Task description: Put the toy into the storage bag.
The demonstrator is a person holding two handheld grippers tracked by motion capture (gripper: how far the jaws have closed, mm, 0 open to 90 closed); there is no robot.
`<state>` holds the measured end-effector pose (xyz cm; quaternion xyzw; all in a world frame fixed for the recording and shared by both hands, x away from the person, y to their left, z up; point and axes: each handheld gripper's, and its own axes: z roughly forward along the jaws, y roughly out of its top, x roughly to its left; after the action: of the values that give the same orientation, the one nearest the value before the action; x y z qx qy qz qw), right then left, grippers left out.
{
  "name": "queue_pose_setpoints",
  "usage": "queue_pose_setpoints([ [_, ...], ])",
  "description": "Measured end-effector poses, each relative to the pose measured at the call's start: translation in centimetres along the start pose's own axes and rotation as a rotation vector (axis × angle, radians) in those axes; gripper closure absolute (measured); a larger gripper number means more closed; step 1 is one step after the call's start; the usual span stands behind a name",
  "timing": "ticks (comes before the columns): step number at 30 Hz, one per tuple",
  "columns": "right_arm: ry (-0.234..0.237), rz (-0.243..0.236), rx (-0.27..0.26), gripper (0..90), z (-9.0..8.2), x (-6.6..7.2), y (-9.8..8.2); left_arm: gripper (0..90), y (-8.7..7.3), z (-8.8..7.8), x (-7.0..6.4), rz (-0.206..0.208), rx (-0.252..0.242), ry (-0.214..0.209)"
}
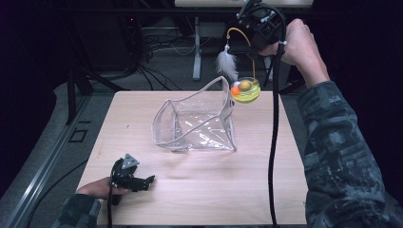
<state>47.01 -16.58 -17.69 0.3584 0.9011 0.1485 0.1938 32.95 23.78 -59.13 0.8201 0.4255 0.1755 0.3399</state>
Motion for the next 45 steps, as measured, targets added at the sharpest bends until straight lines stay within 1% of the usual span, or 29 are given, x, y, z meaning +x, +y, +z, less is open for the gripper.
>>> queue_pose_setpoints([
  [2,0.000,-0.001,-0.010,88.1,0.0,0.2,0.2,0.0,0.0,0.0,0.0,-0.002,0.000,0.000],
  [6,0.002,-0.018,-0.016,88.0,-0.2,0.7,0.8,0.0,0.0,0.0,0.0,-0.002,0.000,0.000],
  [7,0.003,-0.013,-0.024,88.0,-0.2,0.8,0.8,0.0,0.0,0.0,0.0,0.000,0.000,0.000],
  [8,0.001,-0.022,-0.015,88.0,-0.2,0.9,1.0,0.0,0.0,0.0,0.0,-0.002,0.000,0.001],
  [10,0.003,-0.022,-0.031,88.0,-0.2,1.2,1.3,0.0,0.0,0.0,0.0,-0.001,0.000,0.000],
  [14,0.008,-0.036,-0.033,88.1,-0.1,1.6,1.8,0.0,0.0,0.0,0.0,-0.002,0.000,0.000],
  [19,0.026,-0.047,-0.047,88.1,0.2,2.1,2.4,0.0,0.0,0.0,0.0,0.000,0.000,0.000],
  [28,0.039,-0.067,-0.062,88.1,0.5,3.0,3.3,0.0,0.0,0.0,0.0,-0.003,-0.001,0.001],
  [33,0.052,-0.076,-0.075,88.1,0.8,3.6,3.9,0.0,0.0,0.0,0.0,-0.003,-0.001,0.001],
  [38,0.072,-0.090,-0.078,88.0,1.4,4.4,4.4,0.0,0.0,0.0,0.0,-0.003,-0.001,0.001],
  [41,0.078,-0.099,-0.072,88.0,1.8,4.8,4.7,0.0,0.0,0.0,0.0,0.000,-0.001,0.001],
  [45,0.088,-0.105,-0.077,88.1,2.3,5.3,5.1,0.0,0.0,0.0,0.0,-0.002,-0.001,0.001],
])
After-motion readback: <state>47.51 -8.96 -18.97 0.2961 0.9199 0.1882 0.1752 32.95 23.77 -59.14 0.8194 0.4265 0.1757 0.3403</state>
